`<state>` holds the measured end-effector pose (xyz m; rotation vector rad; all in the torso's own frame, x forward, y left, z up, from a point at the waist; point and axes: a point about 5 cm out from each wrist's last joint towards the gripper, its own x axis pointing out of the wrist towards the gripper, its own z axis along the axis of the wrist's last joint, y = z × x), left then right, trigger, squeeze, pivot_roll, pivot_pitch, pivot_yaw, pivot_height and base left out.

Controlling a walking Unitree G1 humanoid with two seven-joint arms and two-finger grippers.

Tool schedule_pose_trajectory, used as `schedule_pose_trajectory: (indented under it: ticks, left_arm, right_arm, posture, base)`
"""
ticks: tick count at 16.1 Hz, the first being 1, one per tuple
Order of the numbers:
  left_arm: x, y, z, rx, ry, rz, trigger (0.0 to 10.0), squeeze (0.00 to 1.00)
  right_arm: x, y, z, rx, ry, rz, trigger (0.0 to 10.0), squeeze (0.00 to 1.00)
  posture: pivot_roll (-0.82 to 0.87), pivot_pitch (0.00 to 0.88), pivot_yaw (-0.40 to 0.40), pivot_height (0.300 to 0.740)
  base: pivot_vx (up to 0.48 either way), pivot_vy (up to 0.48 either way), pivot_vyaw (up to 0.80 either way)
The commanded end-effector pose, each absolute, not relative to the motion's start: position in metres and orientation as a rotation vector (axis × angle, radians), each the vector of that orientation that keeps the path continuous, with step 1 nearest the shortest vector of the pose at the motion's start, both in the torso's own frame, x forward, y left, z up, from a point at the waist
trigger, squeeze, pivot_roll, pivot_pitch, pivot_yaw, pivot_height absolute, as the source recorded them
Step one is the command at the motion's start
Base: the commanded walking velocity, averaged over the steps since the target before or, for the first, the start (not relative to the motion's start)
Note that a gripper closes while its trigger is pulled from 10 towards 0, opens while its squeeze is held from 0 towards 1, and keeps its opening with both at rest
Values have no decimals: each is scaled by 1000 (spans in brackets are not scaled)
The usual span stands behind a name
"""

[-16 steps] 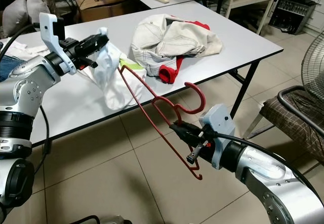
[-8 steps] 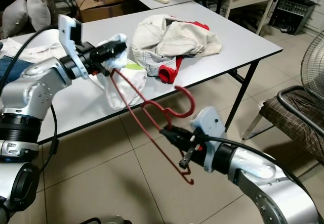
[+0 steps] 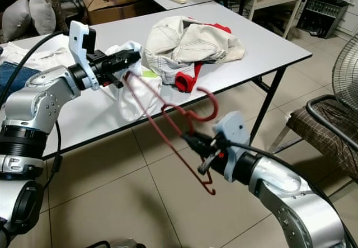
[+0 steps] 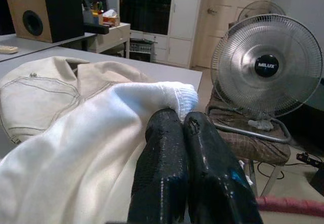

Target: Hang hanger

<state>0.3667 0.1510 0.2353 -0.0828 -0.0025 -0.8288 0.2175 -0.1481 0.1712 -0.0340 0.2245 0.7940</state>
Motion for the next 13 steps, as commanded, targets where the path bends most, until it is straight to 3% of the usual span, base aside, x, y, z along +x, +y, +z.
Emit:
schedule_pose_trajectory:
  ticks: [1,2,7,12,13]
  left_arm:
    - [368,155,243,-74,-13,-805,10000,180]
    - [368,156,245,-85,-15,-807,10000,1000]
    - [368,157,250,-87,-29,-790,10000,1000]
    - [368,166,263,-311,-67,-779,10000,1000]
    - [369,170,259,-270,-47,-750,10000,1000]
  right_arm:
    - [220,-149,175,-20,199,780,10000,0]
    - [220,-149,174,-10,198,783,10000,0]
    - [223,-145,173,30,187,807,10000,0]
    - [226,-145,172,37,188,802,10000,0]
    - [227,-145,172,38,183,792,10000,0]
  posture:
    - [-34,0,56,740]
    - [-32,0,54,740]
    - [-26,0,45,740]
    - [-24,0,37,740]
    - [-24,0,37,740]
  base:
    - [0,0,0]
    - [0,0,0]
    - [0,0,0]
    - [0,0,0]
    - [0,0,0]
